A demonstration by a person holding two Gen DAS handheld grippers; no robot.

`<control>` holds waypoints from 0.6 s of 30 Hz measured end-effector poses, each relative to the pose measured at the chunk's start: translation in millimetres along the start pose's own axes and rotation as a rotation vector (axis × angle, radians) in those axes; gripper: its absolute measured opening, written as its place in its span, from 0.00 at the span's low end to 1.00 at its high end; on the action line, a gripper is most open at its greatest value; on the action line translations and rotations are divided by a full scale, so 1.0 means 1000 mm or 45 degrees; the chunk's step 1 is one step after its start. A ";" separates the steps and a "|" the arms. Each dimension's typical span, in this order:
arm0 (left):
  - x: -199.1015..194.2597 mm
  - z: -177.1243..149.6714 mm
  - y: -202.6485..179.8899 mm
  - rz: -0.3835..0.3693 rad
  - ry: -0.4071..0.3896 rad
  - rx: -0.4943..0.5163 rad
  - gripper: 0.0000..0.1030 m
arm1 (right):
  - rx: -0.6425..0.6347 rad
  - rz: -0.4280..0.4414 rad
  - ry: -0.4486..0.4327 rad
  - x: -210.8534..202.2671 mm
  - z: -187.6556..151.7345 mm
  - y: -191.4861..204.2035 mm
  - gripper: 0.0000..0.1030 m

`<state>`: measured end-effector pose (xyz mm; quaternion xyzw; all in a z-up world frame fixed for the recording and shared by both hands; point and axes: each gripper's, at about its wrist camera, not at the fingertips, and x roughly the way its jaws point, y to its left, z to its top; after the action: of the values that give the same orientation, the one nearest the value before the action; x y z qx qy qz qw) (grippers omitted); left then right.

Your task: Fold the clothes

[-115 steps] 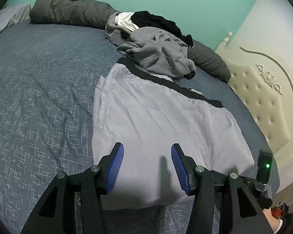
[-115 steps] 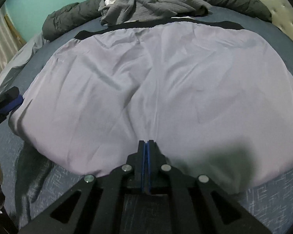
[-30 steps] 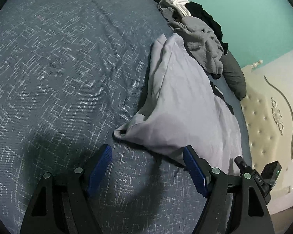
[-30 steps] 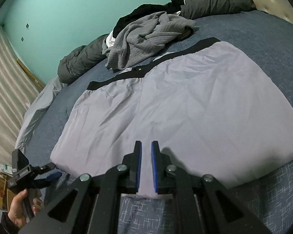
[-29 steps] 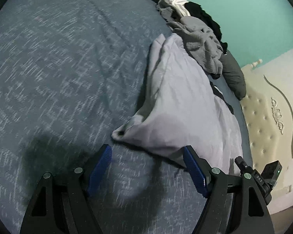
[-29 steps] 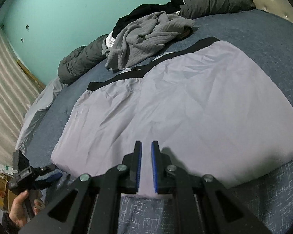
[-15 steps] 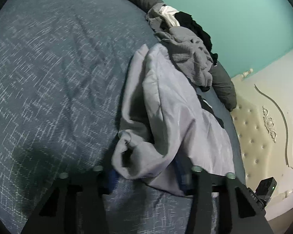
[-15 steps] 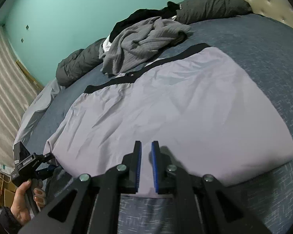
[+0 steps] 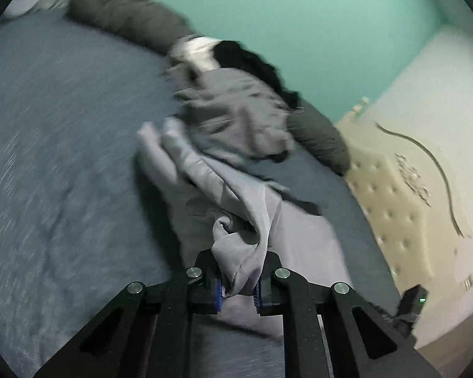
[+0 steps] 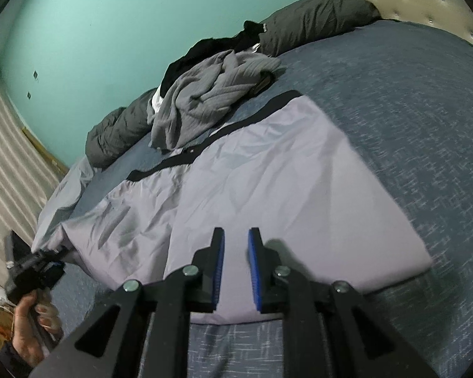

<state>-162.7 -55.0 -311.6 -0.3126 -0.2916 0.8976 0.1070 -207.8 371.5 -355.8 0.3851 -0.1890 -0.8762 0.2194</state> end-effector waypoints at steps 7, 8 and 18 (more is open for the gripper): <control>0.071 0.002 -0.152 -0.184 0.124 0.353 0.13 | 0.066 -0.015 -0.049 -0.017 0.009 -0.022 0.14; 0.085 -0.006 -0.169 -0.206 0.161 0.394 0.13 | 0.080 -0.022 -0.057 -0.020 0.011 -0.027 0.14; 0.182 -0.086 -0.227 -0.202 0.495 0.542 0.48 | 0.227 -0.079 -0.101 -0.040 0.021 -0.072 0.14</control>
<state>-249.5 235.8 -322.9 -0.4255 -0.0945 0.8507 0.2940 -216.7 456.0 -354.7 0.3737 -0.2629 -0.8769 0.1492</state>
